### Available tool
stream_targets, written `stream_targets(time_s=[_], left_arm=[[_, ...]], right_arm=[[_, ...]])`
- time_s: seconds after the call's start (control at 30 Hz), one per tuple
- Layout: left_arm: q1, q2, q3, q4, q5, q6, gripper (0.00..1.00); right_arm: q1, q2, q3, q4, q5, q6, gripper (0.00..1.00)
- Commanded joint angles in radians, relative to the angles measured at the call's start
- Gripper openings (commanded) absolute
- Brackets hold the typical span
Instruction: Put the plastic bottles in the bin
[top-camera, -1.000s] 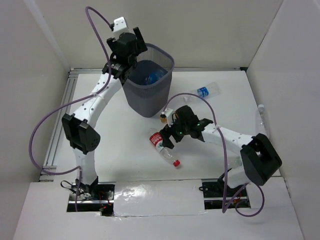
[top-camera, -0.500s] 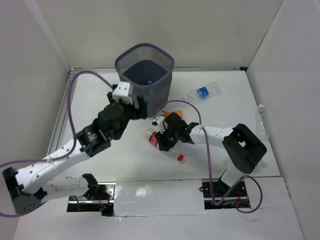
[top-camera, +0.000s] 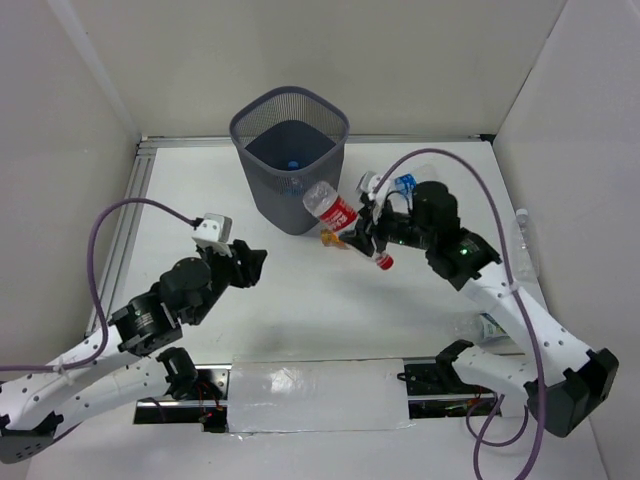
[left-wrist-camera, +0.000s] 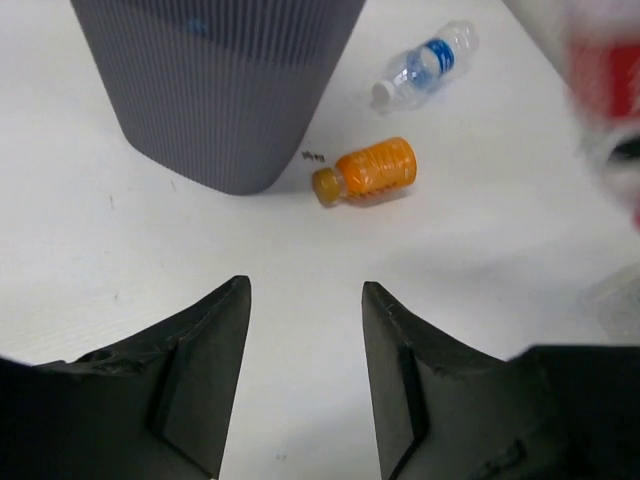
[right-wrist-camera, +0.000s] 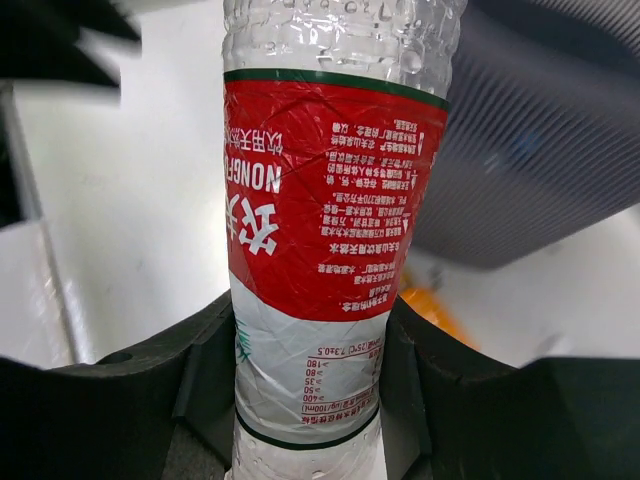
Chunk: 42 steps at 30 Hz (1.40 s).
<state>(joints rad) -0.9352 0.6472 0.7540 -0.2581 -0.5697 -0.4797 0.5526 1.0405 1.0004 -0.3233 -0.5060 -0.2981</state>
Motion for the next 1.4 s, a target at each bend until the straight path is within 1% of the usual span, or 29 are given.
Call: stream_targets(time_s=[0.0,0.07,0.13,0.17,0.23,0.27,0.3,0.33,0.37,0.4,0.43,0.47,0.5,0.53,0.57,0.6,0.63,0.67,0.77,0.8,0.9,0.97,1.0,1.1,1.13,1.17,1.23,1.27,1.37], left_arm=[[-0.008,0.051,-0.013,0.051,0.076,-0.008,0.61],[-0.008,0.104,-0.022,0.078,0.123,0.022,0.71],[-0.008,0.165,-0.022,0.124,0.160,0.045,0.78],[-0.008,0.184,-0.022,0.125,0.160,0.061,0.79],[-0.008,0.221,-0.033,0.166,0.189,0.101,0.81],[-0.008,0.250,-0.033,0.180,0.203,0.111,0.81],[-0.008,0.264,-0.042,0.198,0.203,0.128,0.81],[-0.008,0.278,-0.042,0.236,0.218,0.163,0.81],[-0.017,0.304,-0.053,0.278,0.231,0.199,0.82],[-0.017,0.316,-0.053,0.278,0.231,0.199,0.82],[-0.017,0.328,-0.053,0.298,0.231,0.217,0.82],[-0.028,0.341,-0.053,0.347,0.231,0.255,0.82],[-0.028,0.353,-0.053,0.367,0.231,0.274,0.82],[-0.028,0.379,-0.053,0.397,0.231,0.300,0.83],[-0.040,0.394,-0.053,0.423,0.231,0.352,0.85],[-0.040,0.411,-0.053,0.483,0.231,0.375,0.86],[-0.040,0.458,-0.053,0.508,0.231,0.400,0.87],[-0.040,0.488,-0.029,0.529,0.243,0.442,0.89],[-0.040,0.595,0.025,0.569,0.258,0.501,0.90],[-0.040,0.668,0.063,0.569,0.258,0.547,0.91],[-0.050,0.764,0.106,0.635,0.295,0.634,0.93],[-0.050,0.841,0.116,0.707,0.313,0.679,0.94],[-0.039,0.867,0.131,0.724,0.338,0.716,0.94],[-0.011,0.977,0.166,0.764,0.385,0.760,0.94],[0.001,1.006,0.188,0.796,0.396,0.797,0.94],[0.001,1.034,0.199,0.812,0.396,0.818,0.94],[0.025,1.114,0.232,0.844,0.425,0.881,0.94],[0.026,1.140,0.248,0.873,0.426,0.897,0.95],[0.055,1.247,0.336,0.882,0.426,0.946,0.95]], right_arm=[[-0.037,0.016,0.142,0.059,0.024,-0.042,0.15],[-0.057,0.093,0.225,0.125,0.037,-0.024,0.15],[-0.057,0.209,0.431,0.232,0.058,-0.013,0.15],[-0.066,0.254,0.432,0.233,0.058,0.003,0.15],[-0.075,0.347,0.591,0.320,0.058,0.048,0.17],[-0.088,0.454,0.653,0.338,0.058,0.065,0.17],[-0.088,0.514,0.796,0.348,0.044,0.083,0.17],[-0.098,0.577,0.879,0.339,0.044,0.121,0.19],[-0.109,0.771,1.043,0.316,0.018,0.155,0.22],[-0.109,0.773,1.125,0.296,0.018,0.155,0.24],[-0.109,0.835,1.203,0.277,0.009,0.169,0.24],[-0.118,0.956,1.280,0.262,0.009,0.206,0.27],[-0.118,1.011,1.408,0.227,-0.006,0.217,0.33],[-0.118,1.058,1.458,0.211,-0.022,0.241,0.38],[-0.118,1.099,1.498,0.201,-0.037,0.241,0.45],[-0.118,1.159,1.544,0.187,-0.037,0.257,0.56],[-0.128,1.174,1.544,0.187,-0.051,0.266,0.86],[-0.128,1.184,1.544,0.176,-0.051,0.266,0.99],[-0.137,1.166,1.525,0.165,-0.063,0.266,1.00],[-0.169,1.137,1.525,0.156,-0.063,0.275,1.00],[-0.259,1.058,1.470,0.144,-0.109,0.303,1.00],[-0.330,0.951,1.352,0.124,-0.169,0.318,1.00],[-0.405,0.913,1.301,0.112,-0.195,0.318,1.00],[-0.526,0.741,1.033,0.069,-0.302,0.254,1.00],[-0.604,0.649,0.956,0.069,-0.333,0.237,1.00],[-0.646,0.606,0.805,0.057,-0.362,0.214,1.00],[-0.742,0.525,0.677,0.012,-0.428,0.119,1.00],[-0.769,0.453,0.565,-0.034,-0.442,0.090,1.00],[-0.850,0.335,0.424,-0.130,-0.503,-0.057,1.00]])
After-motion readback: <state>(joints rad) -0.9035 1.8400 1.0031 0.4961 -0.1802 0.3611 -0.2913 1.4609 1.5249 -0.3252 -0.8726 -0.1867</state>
